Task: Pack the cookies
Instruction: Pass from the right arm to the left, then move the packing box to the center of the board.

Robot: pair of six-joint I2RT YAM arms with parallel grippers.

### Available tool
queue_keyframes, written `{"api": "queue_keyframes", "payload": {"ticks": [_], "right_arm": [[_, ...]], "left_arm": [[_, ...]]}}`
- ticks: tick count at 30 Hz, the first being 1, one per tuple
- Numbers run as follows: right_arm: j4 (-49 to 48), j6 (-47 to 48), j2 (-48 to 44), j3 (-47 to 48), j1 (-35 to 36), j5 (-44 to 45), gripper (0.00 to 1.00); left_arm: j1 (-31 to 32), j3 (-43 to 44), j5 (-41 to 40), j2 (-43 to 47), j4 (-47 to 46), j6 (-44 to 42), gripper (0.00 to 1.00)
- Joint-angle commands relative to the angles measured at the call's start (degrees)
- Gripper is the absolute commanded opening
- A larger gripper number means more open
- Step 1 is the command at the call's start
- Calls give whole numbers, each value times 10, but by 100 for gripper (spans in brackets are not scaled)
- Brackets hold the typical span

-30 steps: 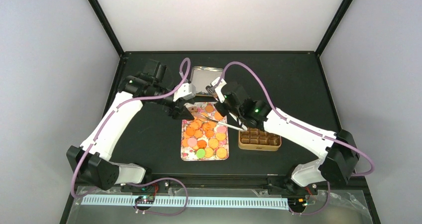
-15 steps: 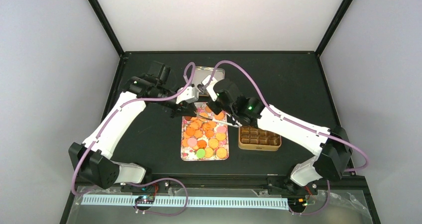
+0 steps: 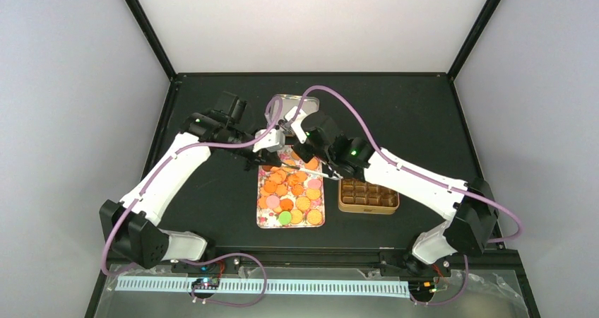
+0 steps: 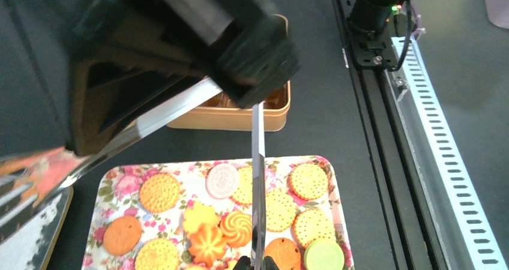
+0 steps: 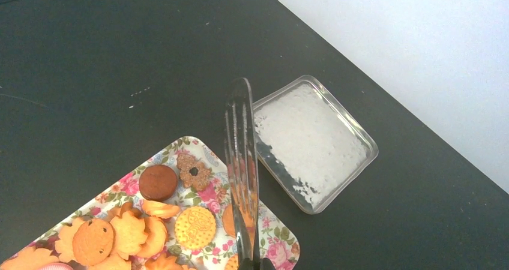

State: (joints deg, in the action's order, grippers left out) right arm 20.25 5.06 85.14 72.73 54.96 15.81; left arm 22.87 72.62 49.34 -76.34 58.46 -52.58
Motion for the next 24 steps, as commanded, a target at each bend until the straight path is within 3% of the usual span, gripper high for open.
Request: {"api": "queue_keyframes", "payload": {"ticks": [1, 3, 5, 8, 9, 10, 18, 24], "right_arm": [[-4, -4, -7, 14, 6, -7, 1], [-5, -15, -7, 17, 6, -10, 2], [-4, -32, -5, 25, 5, 0, 27], [42, -74, 12, 71, -19, 4, 47], [51, -91, 12, 79, -32, -3, 58], [53, -108, 7, 82, -44, -14, 62], [129, -214, -24, 60, -150, -17, 64], [172, -284, -64, -53, -255, 6, 65]], "left_arm": [[7, 7, -6, 7, -9, -29, 2], [8, 5, -10, 10, -12, -28, 2], [8, 6, -10, 14, -26, -6, 1], [6, 32, -3, 8, -43, 73, 2], [6, 47, 3, 2, -34, 86, 2], [6, 59, 3, -7, -30, 101, 1], [2, 72, -57, -18, -60, 182, 1], [-7, 51, -130, 1, -102, 213, 2]]}}
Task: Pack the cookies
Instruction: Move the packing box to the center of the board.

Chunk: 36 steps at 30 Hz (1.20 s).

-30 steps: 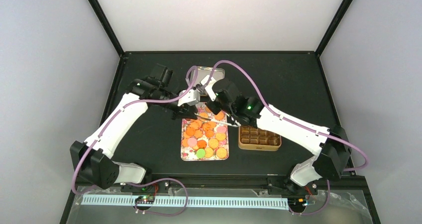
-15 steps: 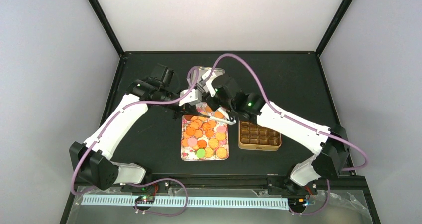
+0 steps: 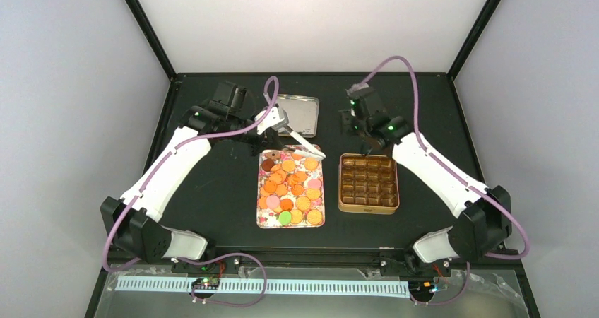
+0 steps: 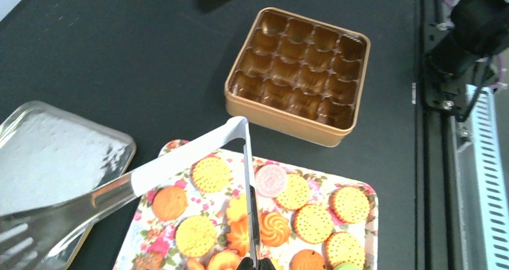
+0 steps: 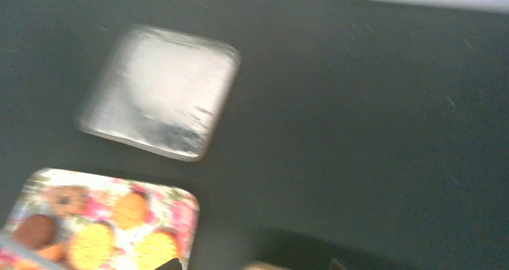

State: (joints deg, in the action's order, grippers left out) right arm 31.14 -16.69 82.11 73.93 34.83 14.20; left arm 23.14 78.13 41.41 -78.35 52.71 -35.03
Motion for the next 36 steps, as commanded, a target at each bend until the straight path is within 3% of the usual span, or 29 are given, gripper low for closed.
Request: {"api": "queue_keyframes", "payload": {"ticks": [1, 8, 18, 28, 36], "right_arm": [[66, -76, -45, -86, -70, 28, 67], [32, -110, -139, -223, -195, -43, 90], [-45, -144, -123, -319, -285, -166, 93], [-130, -213, -55, -336, -284, -312, 87], [-137, -277, -67, -336, -241, -306, 85]], "left_arm": [[-14, -4, -55, 23, -50, 41, 2], [-17, -2, -42, 27, -58, 26, 1], [-17, 32, -15, 10, -49, 0, 1], [-17, 44, 4, 6, -10, -35, 2], [-17, 43, 19, 4, -3, -37, 2]]}}
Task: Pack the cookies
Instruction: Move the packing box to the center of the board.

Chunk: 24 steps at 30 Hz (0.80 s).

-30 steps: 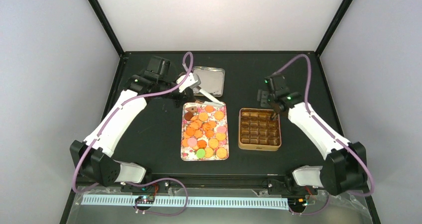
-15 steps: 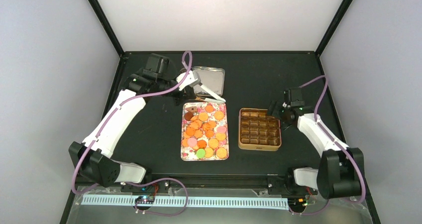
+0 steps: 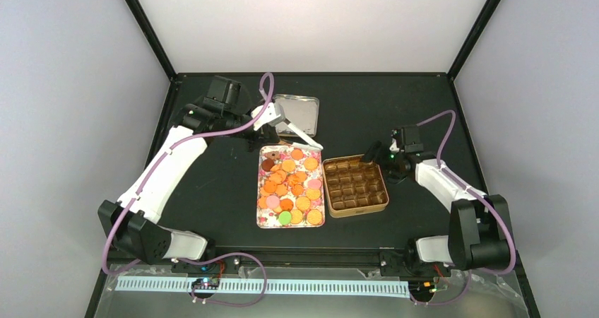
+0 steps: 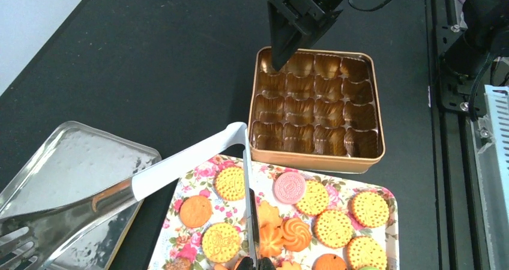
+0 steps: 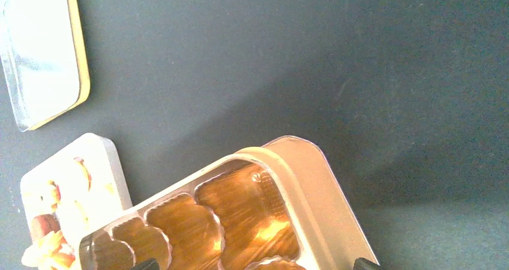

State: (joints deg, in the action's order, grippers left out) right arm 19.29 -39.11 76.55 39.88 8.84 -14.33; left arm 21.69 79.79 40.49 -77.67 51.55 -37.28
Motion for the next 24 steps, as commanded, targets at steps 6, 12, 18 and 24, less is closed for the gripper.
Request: {"api": "queue_keyframes", "payload": {"ticks": [6, 12, 18, 24], "right_arm": [[-12, -98, -15, -1, 73, -3, 86], [33, -77, -46, 20, 83, 48, 91], [-82, 26, -147, 25, 83, -28, 96], [-270, 41, -246, -42, 84, -176, 100]], "left_arm": [[-3, 31, 47, -3, 7, -15, 1], [-3, 33, 65, -3, -2, -12, 1], [-18, 54, 111, -3, -50, 101, 1], [-79, 23, 234, 1, -280, 447, 1]]}}
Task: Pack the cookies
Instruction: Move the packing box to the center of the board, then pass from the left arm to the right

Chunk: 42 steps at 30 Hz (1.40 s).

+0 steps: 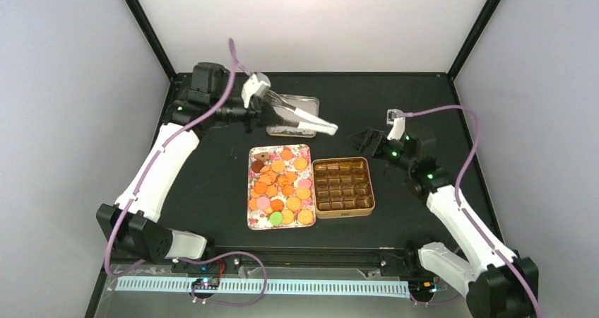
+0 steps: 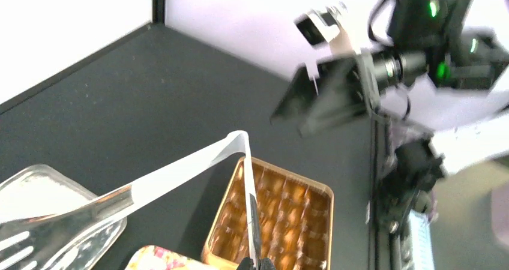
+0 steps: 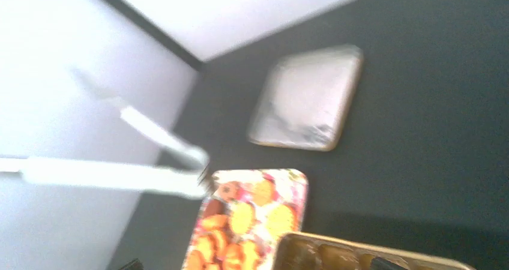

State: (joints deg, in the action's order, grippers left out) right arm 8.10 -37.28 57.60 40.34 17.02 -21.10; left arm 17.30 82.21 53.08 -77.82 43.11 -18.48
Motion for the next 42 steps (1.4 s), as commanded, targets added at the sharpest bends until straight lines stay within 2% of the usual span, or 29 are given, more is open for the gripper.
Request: {"api": "queue_keyframes", "payload": {"ticks": [1, 5, 8, 10, 13, 17, 22, 27, 31, 37, 42], "right_arm": [[-196, 10, -70, -62, 2, -115, 100], [-373, -73, -76, -110, 2, -145, 100], [-452, -113, -52, -108, 4, -151, 98], [-459, -103, -37, -91, 18, -138, 94], [-411, -39, -29, -58, 63, -47, 84], [-485, -13, -9, -64, 122, 73, 66], [-620, -12, 71, -57, 158, 183, 59], [-759, -22, 168, -8, 181, 176, 58], [-770, 0, 205, 34, 203, 193, 58], [-837, -20, 247, 41, 213, 214, 57], [-875, -26, 281, 55, 218, 214, 49]], "left_arm": [[-42, -16, 125, 6, -273, 314, 2], [-53, -66, 118, 20, -432, 498, 2], [-52, -81, 117, 22, -476, 567, 2], [-52, -86, 117, 24, -483, 590, 2], [-52, -109, 113, 30, -546, 678, 2], [-50, -134, 83, 40, -652, 782, 1], [-36, -135, 53, 41, -677, 841, 1], [-25, -129, 47, 67, -683, 858, 1], [-24, -132, 49, 69, -674, 855, 2], [-27, -135, 54, 66, -686, 858, 2], [-26, -133, 53, 68, -686, 864, 2]]}}
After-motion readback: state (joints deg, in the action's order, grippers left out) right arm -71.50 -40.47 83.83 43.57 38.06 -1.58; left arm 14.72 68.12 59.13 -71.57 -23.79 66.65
